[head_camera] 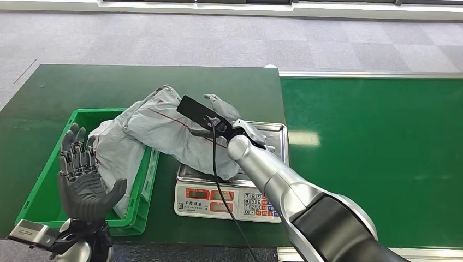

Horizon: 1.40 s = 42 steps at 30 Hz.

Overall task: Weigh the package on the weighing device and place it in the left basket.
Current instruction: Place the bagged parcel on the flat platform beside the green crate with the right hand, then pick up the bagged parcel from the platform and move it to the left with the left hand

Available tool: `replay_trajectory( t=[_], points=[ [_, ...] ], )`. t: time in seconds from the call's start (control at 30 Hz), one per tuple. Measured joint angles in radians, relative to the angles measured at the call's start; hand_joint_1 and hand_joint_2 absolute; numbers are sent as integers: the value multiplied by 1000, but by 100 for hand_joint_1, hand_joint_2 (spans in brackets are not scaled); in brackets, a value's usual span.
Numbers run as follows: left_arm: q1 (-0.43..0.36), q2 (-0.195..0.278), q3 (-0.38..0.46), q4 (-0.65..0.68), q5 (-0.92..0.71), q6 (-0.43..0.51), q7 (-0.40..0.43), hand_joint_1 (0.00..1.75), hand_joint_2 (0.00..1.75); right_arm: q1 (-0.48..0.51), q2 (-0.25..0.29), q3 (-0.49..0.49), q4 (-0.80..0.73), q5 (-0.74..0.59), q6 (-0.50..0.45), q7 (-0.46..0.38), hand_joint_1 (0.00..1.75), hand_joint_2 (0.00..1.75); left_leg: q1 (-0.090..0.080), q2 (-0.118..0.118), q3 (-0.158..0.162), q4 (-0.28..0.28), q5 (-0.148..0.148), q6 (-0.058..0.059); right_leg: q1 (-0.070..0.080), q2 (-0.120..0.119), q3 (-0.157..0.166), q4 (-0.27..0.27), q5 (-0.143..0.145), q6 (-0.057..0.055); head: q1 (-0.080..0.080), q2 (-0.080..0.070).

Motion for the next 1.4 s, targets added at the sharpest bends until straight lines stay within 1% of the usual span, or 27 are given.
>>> replay_trajectory(
  t=[0.07,0.13,0.17,0.23,0.3,0.33,0.37,0.4,0.47,0.6,0.7,0.77,0.83,0.9,0.97,1.03,1.1,1.2,1.27,1.33,1.4],
  points=[
    [0,-2,6,-2,-2,-5,2,0,175,2,-1,2,4,-9,-7,-19,0,87,0,0,0,0,0,0,0,0,0,0,0,0,0,0],
    [0,-4,9,-3,-15,-8,4,0,175,4,-2,1,5,-30,-41,-92,0,175,0,0,0,0,0,0,0,0,0,0,0,0,0,0],
    [-2,-5,8,-3,-29,-7,6,0,175,6,-2,-2,5,-45,-71,-153,0,175,0,0,0,0,0,0,0,0,0,0,0,0,0,0],
    [-13,-8,2,1,-80,12,13,0,175,9,-3,-26,-5,-97,-161,-344,0,175,0,0,0,0,0,0,0,0,0,0,0,0,0,0],
    [-35,-10,-20,13,-148,45,26,0,175,12,-3,-74,-29,-155,-240,-538,0,175,0,-1,0,1,0,0,0,-1,0,0,0,0,0,0],
    [-48,-10,-36,23,-177,61,31,0,175,12,-3,-104,-43,-175,-261,-600,0,175,0,-1,0,1,0,0,0,-1,0,0,0,0,0,0],
    [-59,-11,-50,32,-196,72,35,0,175,12,-3,-132,-56,-187,-271,-633,0,175,0,0,0,1,0,0,0,-1,0,0,1,0,0,0],
    [-68,-12,-63,40,-207,81,37,0,175,12,-3,-156,-67,-193,-275,-650,0,175,0,0,0,1,0,0,0,0,0,0,1,-1,0,0],
    [-80,-14,-78,50,-211,88,38,0,175,15,-3,-187,-81,-196,-277,-656,0,175,0,2,0,1,0,0,0,1,-1,0,1,-2,0,0],
    [-92,-14,-93,64,-214,93,38,0,175,21,-3,-222,-97,-194,-278,-659,0,175,0,2,0,1,0,0,0,2,-1,0,2,-2,0,0],
    [-104,-13,-106,76,-261,120,43,0,175,24,-3,-249,-114,-213,-253,-691,0,175,0,2,0,1,0,0,0,2,-2,0,2,-2,0,0],
    [-132,-12,-130,96,-320,157,56,0,175,32,-4,-272,-149,-214,-235,-723,0,175,0,2,0,1,1,-1,0,1,-2,0,2,-2,0,0],
    [-182,-11,-161,137,-385,203,84,0,175,57,-12,-291,-227,-174,-260,-744,0,175,0,0,0,1,1,-1,0,0,-2,0,2,-2,0,0],
    [-255,-7,-190,204,-448,252,131,0,175,116,-34,-304,-364,-92,-354,-751,0,175,0,-2,0,2,1,-1,0,-2,-1,0,2,-2,0,0],
    [-334,-2,-209,286,-504,287,180,0,175,195,-69,-315,-515,-10,-476,-751,0,175,0,-4,0,2,1,-1,0,-4,0,-1,2,-2,0,0],
    [-413,3,-222,380,-556,309,222,0,175,284,-113,-332,-643,15,-572,-751,0,175,-1,-4,1,2,1,-1,0,-4,2,-2,2,-2,0,0],
    [-493,9,-240,491,-622,328,262,0,175,402,-161,-360,-772,-6,-628,-756,0,175,-1,-5,1,2,0,0,0,-5,3,-3,2,-2,0,0],
    [-594,15,-273,663,-717,344,328,0,175,581,-214,-402,-951,-37,-650,-762,0,175,-1,-4,0,2,0,0,0,-4,2,-3,2,-2,0,0],
    [-663,13,-306,787,-791,348,400,0,175,678,-236,-420,-1043,-69,-649,-764,0,175,-1,-2,-1,2,-1,1,0,-2,1,-3,2,-1,0,0],
    [-737,7,-351,915,-884,347,495,0,175,759,-249,-433,-1109,-126,-641,-764,0,175,-1,-1,-1,2,-1,1,0,-2,-1,-3,2,-1,0,0],
    [-802,-3,-395,1020,-958,323,568,0,175,812,-256,-443,-1148,-160,-631,-763,0,175,-1,0,-2,2,-1,1,0,-1,-2,-3,2,-1,0,0]
  ],
)
